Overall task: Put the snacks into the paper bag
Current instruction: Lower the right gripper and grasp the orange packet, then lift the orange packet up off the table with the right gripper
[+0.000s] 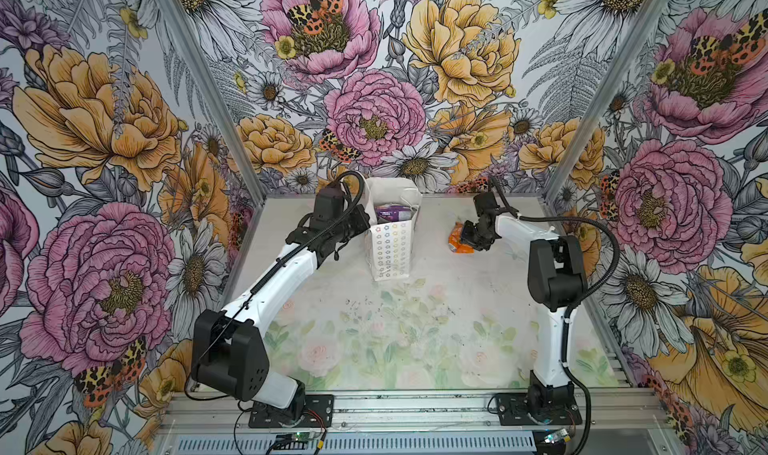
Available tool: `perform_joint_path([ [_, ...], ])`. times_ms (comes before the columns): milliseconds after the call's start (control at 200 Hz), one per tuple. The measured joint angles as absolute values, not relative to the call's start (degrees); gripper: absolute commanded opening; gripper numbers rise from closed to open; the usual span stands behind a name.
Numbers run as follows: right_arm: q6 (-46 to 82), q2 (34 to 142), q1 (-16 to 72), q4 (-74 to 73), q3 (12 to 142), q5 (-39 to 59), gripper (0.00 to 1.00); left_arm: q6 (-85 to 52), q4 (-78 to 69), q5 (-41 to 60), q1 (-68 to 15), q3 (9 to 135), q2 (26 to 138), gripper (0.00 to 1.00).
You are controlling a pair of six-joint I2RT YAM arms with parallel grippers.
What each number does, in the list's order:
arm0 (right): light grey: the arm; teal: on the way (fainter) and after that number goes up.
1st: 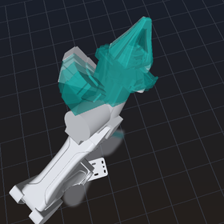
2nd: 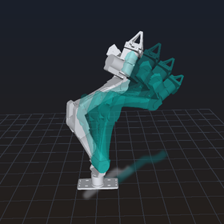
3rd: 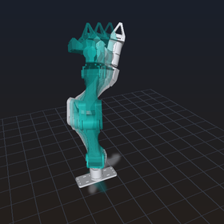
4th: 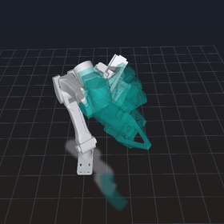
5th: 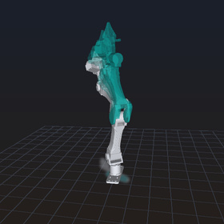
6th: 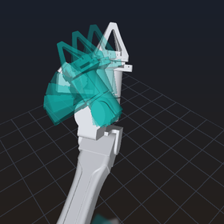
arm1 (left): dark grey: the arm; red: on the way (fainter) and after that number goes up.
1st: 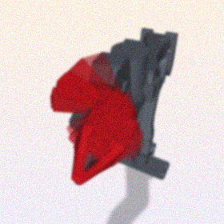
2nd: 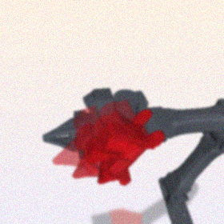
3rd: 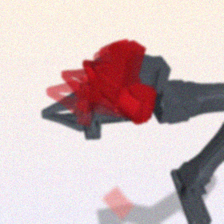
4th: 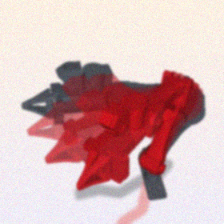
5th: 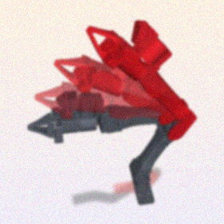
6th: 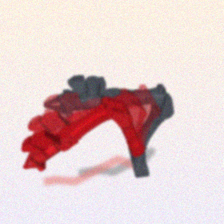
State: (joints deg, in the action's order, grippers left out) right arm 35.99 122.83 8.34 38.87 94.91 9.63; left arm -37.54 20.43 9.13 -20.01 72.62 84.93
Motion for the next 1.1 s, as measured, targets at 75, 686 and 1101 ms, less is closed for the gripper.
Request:
perform_joint_path([
  [75, 35.42, 121.56, 8.34, 38.68, 94.61, 9.52, 0.13, -37.54, 20.38, 9.15, -20.01, 72.62, 84.93, 0.00],
  [686, 24.53, 102.02, 21.37, 36.73, 114.83, 11.84, 0.05, -37.54, 20.25, 9.54, -19.97, 72.40, 84.77, 0.00],
  [1101, 18.13, 112.44, 32.21, 41.43, 132.88, 9.15, 0.03, -37.54, 19.86, 9.56, -19.97, 71.11, 83.33, 0.00],
])
